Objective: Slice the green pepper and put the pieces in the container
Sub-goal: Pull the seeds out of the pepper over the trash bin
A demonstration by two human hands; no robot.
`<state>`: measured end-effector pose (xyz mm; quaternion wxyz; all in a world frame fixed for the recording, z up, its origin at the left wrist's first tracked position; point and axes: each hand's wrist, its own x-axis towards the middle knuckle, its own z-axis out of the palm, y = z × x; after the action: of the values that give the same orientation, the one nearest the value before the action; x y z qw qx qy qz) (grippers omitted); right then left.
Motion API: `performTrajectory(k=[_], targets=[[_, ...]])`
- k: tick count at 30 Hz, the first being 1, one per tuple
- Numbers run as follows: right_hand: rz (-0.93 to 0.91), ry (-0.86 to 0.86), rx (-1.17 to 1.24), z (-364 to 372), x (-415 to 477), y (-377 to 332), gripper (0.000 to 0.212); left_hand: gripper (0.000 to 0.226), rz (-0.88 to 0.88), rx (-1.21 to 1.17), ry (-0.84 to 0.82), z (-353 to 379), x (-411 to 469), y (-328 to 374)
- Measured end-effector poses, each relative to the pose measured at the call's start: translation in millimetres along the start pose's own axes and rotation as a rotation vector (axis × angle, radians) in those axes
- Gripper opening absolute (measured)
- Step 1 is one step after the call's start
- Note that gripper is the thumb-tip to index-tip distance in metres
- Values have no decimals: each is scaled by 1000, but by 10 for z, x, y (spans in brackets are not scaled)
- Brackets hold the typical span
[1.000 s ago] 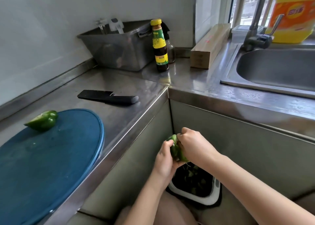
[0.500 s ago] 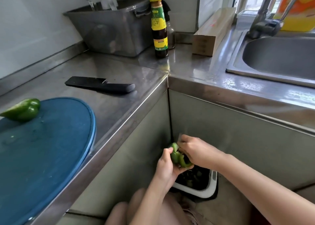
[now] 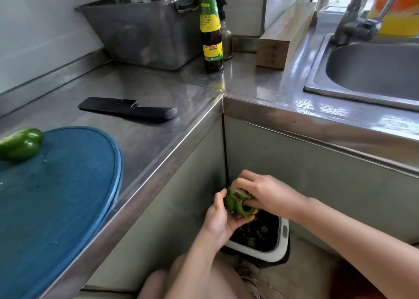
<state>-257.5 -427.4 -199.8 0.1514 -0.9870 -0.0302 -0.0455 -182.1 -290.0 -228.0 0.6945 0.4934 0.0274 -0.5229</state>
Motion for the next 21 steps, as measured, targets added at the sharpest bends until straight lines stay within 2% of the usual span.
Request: performTrajectory(k=[3, 7, 11, 14, 18, 20, 21], targets=[[-107, -59, -101, -35, -35, 26, 18, 49, -3, 88, -27, -15, 11, -37], [-118, -82, -196, -79, -52, 27, 16, 54, 4, 151, -34, 1, 27, -48], [-16, -152, -259, -5, 56, -102, 8, 52, 25, 188, 7, 22, 83, -87], [86, -194, -243, 86, 94, -164, 21, 51, 44, 216, 37, -4, 106, -118], [185, -85, -51, 277, 70, -147, 15, 48, 62, 226, 102, -60, 123, -172], [248, 15, 47, 383, 40, -151, 9, 47, 68, 221, 144, -72, 149, -204], [287, 91, 101, 451, 30, -149, 15, 46, 72, 217, 169, -75, 157, -211]])
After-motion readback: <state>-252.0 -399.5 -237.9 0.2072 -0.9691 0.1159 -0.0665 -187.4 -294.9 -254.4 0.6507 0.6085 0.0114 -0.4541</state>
